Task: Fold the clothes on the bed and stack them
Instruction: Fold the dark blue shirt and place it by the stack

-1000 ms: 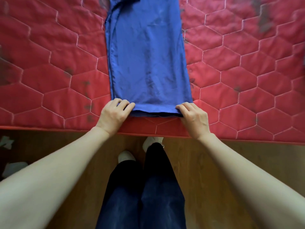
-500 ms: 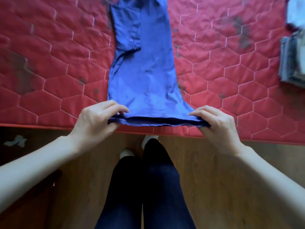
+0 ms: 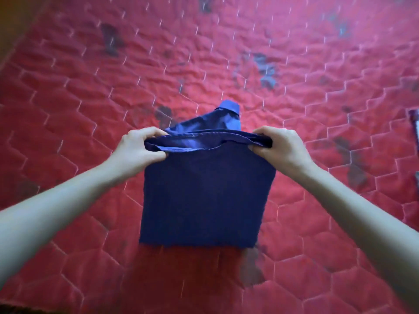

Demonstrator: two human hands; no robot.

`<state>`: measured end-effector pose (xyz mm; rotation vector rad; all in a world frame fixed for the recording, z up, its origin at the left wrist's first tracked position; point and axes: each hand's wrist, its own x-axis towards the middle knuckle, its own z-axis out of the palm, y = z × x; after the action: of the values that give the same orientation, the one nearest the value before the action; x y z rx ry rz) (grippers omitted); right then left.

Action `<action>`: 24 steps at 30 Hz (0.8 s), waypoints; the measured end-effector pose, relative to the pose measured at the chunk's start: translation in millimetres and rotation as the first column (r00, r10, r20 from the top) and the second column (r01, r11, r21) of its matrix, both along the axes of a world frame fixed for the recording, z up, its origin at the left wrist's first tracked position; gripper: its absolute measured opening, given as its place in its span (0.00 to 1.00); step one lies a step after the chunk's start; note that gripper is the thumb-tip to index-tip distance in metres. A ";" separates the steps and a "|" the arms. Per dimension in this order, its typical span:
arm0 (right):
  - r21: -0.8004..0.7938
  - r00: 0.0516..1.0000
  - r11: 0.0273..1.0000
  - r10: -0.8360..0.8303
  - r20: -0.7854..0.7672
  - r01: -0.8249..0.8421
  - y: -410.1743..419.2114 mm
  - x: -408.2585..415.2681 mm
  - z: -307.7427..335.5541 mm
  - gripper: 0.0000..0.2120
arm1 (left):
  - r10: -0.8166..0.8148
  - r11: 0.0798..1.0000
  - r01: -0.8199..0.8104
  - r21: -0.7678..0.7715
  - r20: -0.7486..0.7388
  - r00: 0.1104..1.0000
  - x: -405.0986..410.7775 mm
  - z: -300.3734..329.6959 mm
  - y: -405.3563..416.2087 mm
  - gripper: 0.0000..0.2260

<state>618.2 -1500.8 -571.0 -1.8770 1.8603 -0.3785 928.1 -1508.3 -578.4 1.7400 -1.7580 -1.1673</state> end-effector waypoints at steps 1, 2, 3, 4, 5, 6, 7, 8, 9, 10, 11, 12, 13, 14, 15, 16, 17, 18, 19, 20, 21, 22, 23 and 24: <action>0.014 1.000 1.000 0.010 -0.014 -0.010 -34.9 -0.3 -15.0 0.12 | 0.024 1.000 -0.024 0.010 -0.003 1.000 -2.3 -14.7 -27.4 0.14; 0.029 1.000 1.000 0.011 -0.015 -0.011 -68.5 0.1 -30.2 0.12 | 0.045 0.999 -0.045 0.005 -0.002 0.999 -4.3 -29.5 -53.8 0.14; 0.050 1.000 0.999 0.010 -0.012 -0.009 -100.0 0.2 -45.6 0.14 | 0.072 0.997 -0.072 -0.012 0.016 0.997 -6.0 -45.2 -78.8 0.14; 0.080 1.000 0.997 0.009 -0.014 -0.008 -127.8 -0.5 -60.7 0.17 | 0.102 0.994 -0.100 -0.031 0.065 0.993 -6.7 -62.1 -101.1 0.15; 0.115 1.000 0.993 0.005 -0.018 -0.003 -150.8 -1.7 -75.7 0.21 | 0.137 0.990 -0.133 -0.038 0.155 0.978 -6.8 -79.2 -119.6 0.16; 0.149 1.000 0.989 -0.015 -0.021 0.018 -168.8 -2.4 -89.7 0.26 | 0.170 0.985 -0.169 -0.028 0.278 0.945 -6.9 -95.0 -133.6 0.19; 0.164 0.998 0.984 -0.064 -0.014 0.065 -182.7 -2.2 -101.5 0.30 | 0.191 0.979 -0.204 -0.010 0.403 0.895 -6.9 -108.2 -143.3 0.23; 0.141 0.991 0.981 -0.133 0.001 0.132 -191.8 -0.8 -110.7 0.32 | 0.196 0.976 -0.219 -0.012 0.498 0.845 -8.6 -117.4 -147.3 0.25; 0.086 0.980 0.977 -0.197 0.019 0.195 -196.0 2.1 -117.2 0.32 | 0.192 0.978 -0.205 -0.039 0.552 0.812 -12.7 -123.7 -146.5 0.26; 0.020 0.974 0.974 -0.224 0.021 0.224 -193.8 6.8 -121.5 0.30 | 0.176 0.984 -0.157 -0.082 0.578 0.797 -18.9 -128.5 -140.5 0.26; -0.040 0.976 0.975 -0.217 0.002 0.217 -185.3 13.7 -124.7 0.28 | 0.141 0.989 -0.082 -0.125 0.593 0.793 -26.5 -132.9 -130.1 0.25; -0.087 0.981 0.978 -0.192 -0.016 0.190 -172.0 22.3 -128.2 0.26 | 0.101 0.986 0.000 -0.166 0.599 0.795 -35.1 -137.5 -115.9 0.25; -0.120 0.986 0.979 -0.166 -0.025 0.162 -153.8 33.1 -131.9 0.25 | 0.059 0.976 0.081 -0.203 0.600 0.797 -43.9 -141.6 -98.4 0.24; -0.143 0.989 0.980 -0.144 -0.030 0.139 -130.7 45.0 -135.3 0.24 | 0.017 0.959 0.158 -0.236 0.604 0.796 -52.6 -144.6 -77.6 0.23; -0.158 0.992 0.981 -0.121 -0.035 0.114 -104.3 56.8 -139.4 0.24 | -0.024 0.938 0.229 -0.261 0.610 0.792 -60.5 -147.9 -54.4 0.22; -0.169 0.995 0.982 -0.089 -0.048 0.080 -76.1 68.6 -144.6 0.23 | -0.062 0.915 0.292 -0.279 0.617 0.785 -66.5 -152.6 -30.0 0.22; -0.172 0.997 0.984 -0.047 -0.060 0.036 -48.3 80.4 -150.9 0.23 | -0.092 0.895 0.339 -0.290 0.624 0.776 -70.4 -158.1 -5.9 0.22; -0.175 0.997 0.984 -0.007 -0.073 -0.006 -22.3 92.1 -157.8 0.23 | -0.113 0.883 0.370 -0.289 0.633 0.766 -72.4 -163.9 16.2 0.22; -0.176 0.996 0.984 0.023 -0.086 -0.038 -0.1 103.0 -165.1 0.23 | -0.123 0.882 0.382 -0.277 0.647 0.752 -72.5 -169.6 34.8 0.22; -0.164 0.995 0.985 0.042 -0.090 -0.056 18.8 112.8 -172.5 0.22 | -0.126 0.892 0.377 -0.249 0.665 0.737 -71.4 -175.1 51.0 0.22; -0.144 0.994 0.987 0.058 -0.094 -0.072 35.6 120.6 -179.3 0.22 | -0.126 0.907 0.362 -0.216 0.680 0.722 -69.0 -180.2 65.5 0.22; -0.124 0.990 0.988 0.084 -0.109 -0.098 50.9 124.8 -186.1 0.22 | -0.131 0.920 0.347 -0.181 0.693 0.709 -65.2 -185.1 78.7 0.22; -0.103 0.983 0.986 0.115 -0.140 -0.130 64.7 124.7 -193.6 0.22 | -0.141 0.929 0.338 -0.148 0.704 0.696 -59.4 -189.9 90.1 0.23; -0.082 0.973 0.984 0.139 -0.186 -0.157 76.4 120.0 -200.8 0.22 | -0.150 0.936 0.331 -0.121 0.714 0.684 -51.8 -194.5 100.1 0.23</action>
<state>738.2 -1424.4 -771.7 -2.1637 1.8275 -0.2601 876.3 -1408.2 -772.9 1.9751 -2.5062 -0.3121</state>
